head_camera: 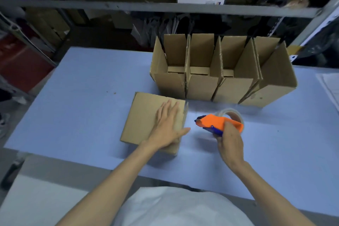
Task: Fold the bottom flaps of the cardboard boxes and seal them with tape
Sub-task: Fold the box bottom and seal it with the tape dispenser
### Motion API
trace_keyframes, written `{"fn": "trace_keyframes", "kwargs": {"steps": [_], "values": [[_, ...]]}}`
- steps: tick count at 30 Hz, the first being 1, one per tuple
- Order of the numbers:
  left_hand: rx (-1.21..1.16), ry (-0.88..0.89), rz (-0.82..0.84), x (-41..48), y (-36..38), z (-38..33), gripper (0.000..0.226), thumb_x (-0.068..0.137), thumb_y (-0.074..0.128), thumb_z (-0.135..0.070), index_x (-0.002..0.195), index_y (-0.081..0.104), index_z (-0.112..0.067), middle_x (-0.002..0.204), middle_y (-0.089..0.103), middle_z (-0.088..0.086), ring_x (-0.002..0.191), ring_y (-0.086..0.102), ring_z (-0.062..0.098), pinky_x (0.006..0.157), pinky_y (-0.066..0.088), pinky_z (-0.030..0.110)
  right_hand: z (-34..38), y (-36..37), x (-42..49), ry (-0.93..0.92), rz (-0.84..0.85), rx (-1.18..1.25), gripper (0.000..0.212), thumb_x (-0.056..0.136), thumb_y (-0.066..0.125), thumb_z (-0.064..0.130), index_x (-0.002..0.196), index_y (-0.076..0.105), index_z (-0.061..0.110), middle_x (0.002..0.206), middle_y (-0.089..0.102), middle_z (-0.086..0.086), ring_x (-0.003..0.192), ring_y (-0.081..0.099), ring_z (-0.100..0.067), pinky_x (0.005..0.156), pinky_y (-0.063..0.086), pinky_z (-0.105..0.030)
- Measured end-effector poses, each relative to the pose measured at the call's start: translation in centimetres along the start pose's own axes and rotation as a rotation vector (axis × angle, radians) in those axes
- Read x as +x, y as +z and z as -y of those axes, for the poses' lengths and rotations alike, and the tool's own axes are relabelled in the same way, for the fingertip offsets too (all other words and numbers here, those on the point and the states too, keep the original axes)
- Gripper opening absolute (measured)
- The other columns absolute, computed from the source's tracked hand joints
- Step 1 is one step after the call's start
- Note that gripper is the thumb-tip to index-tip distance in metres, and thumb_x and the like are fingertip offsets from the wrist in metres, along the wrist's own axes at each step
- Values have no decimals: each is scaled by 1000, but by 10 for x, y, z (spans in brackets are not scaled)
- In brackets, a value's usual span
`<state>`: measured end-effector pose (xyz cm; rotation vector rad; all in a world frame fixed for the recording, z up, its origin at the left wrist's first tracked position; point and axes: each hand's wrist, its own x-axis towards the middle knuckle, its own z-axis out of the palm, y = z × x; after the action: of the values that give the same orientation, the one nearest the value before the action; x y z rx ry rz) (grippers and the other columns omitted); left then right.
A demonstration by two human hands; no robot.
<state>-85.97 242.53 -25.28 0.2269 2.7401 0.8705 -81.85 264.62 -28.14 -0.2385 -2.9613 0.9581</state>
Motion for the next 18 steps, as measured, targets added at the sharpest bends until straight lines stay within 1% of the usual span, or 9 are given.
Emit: {"fn": "trace_keyframes", "kwargs": {"steps": [2, 3, 5, 6, 8, 9, 11, 15, 18], "values": [[-262, 57, -99, 0, -11, -12, 63, 96, 54, -31, 151, 23, -27, 159, 11, -6, 144, 8, 6, 119, 13, 31, 9, -10, -6, -113, -37, 1, 23, 79, 64, -4, 95, 49, 1, 88, 55, -13, 71, 52, -30, 55, 41, -35], [-306, 104, -102, -1, -17, -18, 56, 98, 51, -24, 149, 28, -28, 157, 16, -9, 143, 13, 3, 117, 16, 23, 13, -14, -8, -161, -45, -3, 24, 78, 67, -5, 95, 51, 0, 89, 55, -14, 71, 52, -26, 56, 39, -32], [-276, 213, -33, -4, -26, -28, 49, 97, 50, -15, 143, 40, -26, 150, 31, -11, 136, 25, -1, 108, 18, 6, 20, -20, -13, -248, -56, -28, 31, 72, 72, -9, 96, 54, -1, 87, 56, -15, 68, 47, -20, 54, 36, -23], [-246, 245, 4, -5, -29, -31, 43, 96, 51, -14, 138, 47, -25, 143, 41, -11, 130, 33, -2, 103, 22, 3, 23, -23, -15, -277, -58, -38, 33, 71, 75, -7, 96, 55, -1, 84, 57, -14, 65, 45, -20, 53, 33, -20], [-192, 259, 17, -5, -35, -34, 27, 95, 54, -16, 120, 62, -23, 120, 57, -10, 111, 47, -2, 89, 32, 6, 28, -27, -17, -290, -38, -37, 35, 72, 78, -1, 100, 56, -2, 84, 60, -15, 64, 49, -24, 53, 34, -25], [-178, 266, -2, -5, -37, -35, 19, 95, 55, -18, 110, 66, -21, 109, 60, -9, 101, 51, -1, 83, 36, 8, 28, -28, -17, -288, -25, -38, 36, 73, 77, 0, 103, 56, -2, 86, 61, -15, 65, 51, -26, 55, 34, -27], [-189, 272, -26, -4, -39, -34, 11, 93, 59, -19, 96, 70, -18, 95, 63, -5, 90, 55, 3, 79, 42, 15, 26, -29, -15, -289, 11, -21, 36, 75, 75, 0, 105, 55, -1, 89, 62, -12, 70, 53, -26, 58, 35, -27], [-283, 229, -21, -1, -39, -36, 9, 90, 64, -16, 87, 71, -11, 86, 67, -2, 81, 60, 8, 76, 48, 23, 18, -37, -7, -290, 164, 118, 36, 79, 73, 9, 106, 50, 14, 97, 59, 0, 78, 51, -20, 63, 34, -16], [-359, 153, -25, 1, -36, -37, 8, 90, 64, -14, 87, 70, -10, 82, 68, -3, 75, 59, 8, 71, 48, 22, 13, -40, -1, -275, 268, 113, 63, 69, 79, 28, 121, 46, 21, 109, 57, 9, 86, 55, -13, 68, 41, -18]]}}
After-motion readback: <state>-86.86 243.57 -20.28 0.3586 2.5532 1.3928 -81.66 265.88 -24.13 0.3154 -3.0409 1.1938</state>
